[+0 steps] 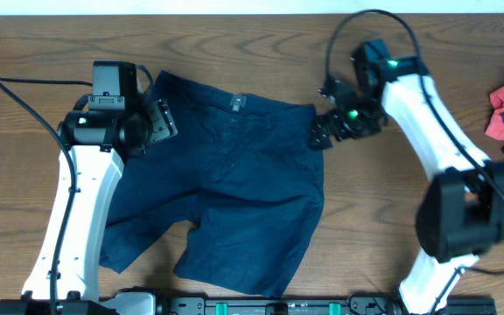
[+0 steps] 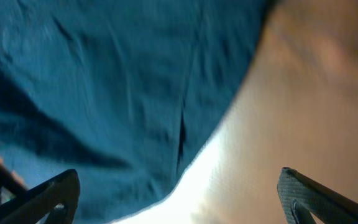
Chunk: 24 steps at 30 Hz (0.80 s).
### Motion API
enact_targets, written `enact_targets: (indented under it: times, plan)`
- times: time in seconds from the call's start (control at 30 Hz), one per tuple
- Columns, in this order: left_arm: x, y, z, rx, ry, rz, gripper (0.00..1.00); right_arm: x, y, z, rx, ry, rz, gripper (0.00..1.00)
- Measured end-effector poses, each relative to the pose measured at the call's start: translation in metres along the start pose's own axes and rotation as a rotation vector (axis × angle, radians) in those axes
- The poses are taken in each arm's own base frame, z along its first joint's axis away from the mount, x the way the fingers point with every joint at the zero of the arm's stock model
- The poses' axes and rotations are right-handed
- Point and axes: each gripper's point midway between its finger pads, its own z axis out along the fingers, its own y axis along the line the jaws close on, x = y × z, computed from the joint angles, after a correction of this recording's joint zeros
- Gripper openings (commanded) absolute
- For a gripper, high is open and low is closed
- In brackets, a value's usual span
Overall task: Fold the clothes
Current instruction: 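Reach the right gripper to the shorts' top right corner and grasp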
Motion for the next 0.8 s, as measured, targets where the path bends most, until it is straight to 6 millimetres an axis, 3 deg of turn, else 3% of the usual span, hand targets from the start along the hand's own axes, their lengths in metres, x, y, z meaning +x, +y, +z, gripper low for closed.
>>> enact_targets:
  times: [0.17,0.33,0.8]
  plan:
    - [0.006,0.003,0.0,-0.011,0.026,0.0,0.78,-0.04,0.003,0.006,0.006,-0.052,-0.055,0.99]
    - [0.009,0.004,0.0,-0.015,0.036,-0.001,0.78,-0.064,-0.007,0.012,0.019,-0.094,-0.066,0.99]
    - [0.013,0.006,0.0,-0.023,0.052,-0.001,0.78,-0.054,-0.045,0.07,0.023,0.016,-0.004,0.99]
